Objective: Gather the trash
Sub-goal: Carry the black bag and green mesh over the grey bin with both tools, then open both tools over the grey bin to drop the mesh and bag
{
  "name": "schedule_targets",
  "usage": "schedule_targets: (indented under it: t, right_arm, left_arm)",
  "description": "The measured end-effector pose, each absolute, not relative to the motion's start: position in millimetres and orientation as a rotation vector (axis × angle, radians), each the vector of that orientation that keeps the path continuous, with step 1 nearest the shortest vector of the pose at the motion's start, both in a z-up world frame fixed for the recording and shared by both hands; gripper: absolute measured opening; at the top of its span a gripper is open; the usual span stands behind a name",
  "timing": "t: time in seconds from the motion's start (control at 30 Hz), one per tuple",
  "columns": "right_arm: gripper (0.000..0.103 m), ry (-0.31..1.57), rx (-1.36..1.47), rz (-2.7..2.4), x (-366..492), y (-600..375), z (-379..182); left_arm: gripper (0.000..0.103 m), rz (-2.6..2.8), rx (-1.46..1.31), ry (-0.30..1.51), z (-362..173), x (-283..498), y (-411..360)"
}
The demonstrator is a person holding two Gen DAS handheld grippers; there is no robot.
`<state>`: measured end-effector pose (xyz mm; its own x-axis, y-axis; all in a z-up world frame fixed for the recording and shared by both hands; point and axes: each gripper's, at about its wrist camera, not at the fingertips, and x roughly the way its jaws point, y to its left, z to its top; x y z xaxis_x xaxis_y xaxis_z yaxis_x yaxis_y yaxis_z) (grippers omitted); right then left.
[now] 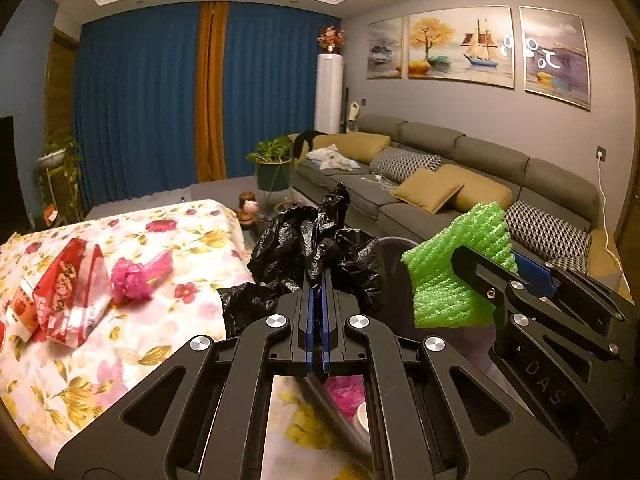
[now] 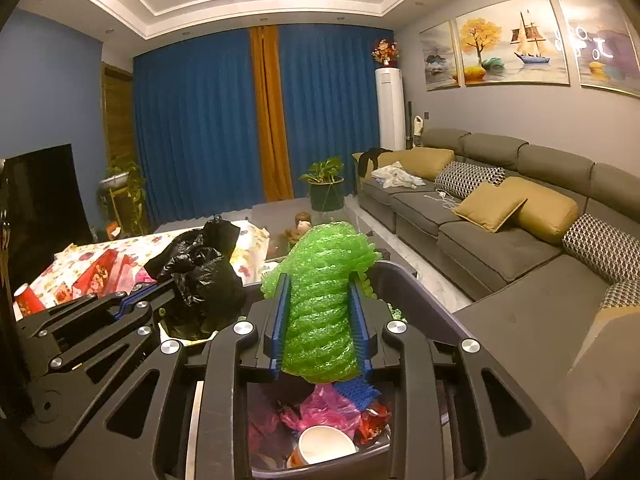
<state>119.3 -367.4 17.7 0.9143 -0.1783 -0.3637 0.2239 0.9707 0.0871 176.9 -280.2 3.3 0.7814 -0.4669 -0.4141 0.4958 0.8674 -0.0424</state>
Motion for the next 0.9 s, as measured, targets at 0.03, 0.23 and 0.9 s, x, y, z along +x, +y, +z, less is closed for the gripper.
schedule_targets:
  t: [0.03, 0.23, 0.9]
  right_arm:
    - [0.03, 0.361, 0.128, -0.211, 120, -369, 18]
    - [0.031, 0.364, 0.133, -0.224, 122, -371, 16]
    - [0.033, 0.371, 0.148, -0.236, 134, -375, 9]
  left_arm:
    - [0.002, -0.527, 0.069, 0.433, 1, 178, -281]
    - [0.002, -0.54, 0.072, 0.451, -8, 186, -289]
    - [0.003, -0.555, 0.081, 0.482, -20, 196, -302]
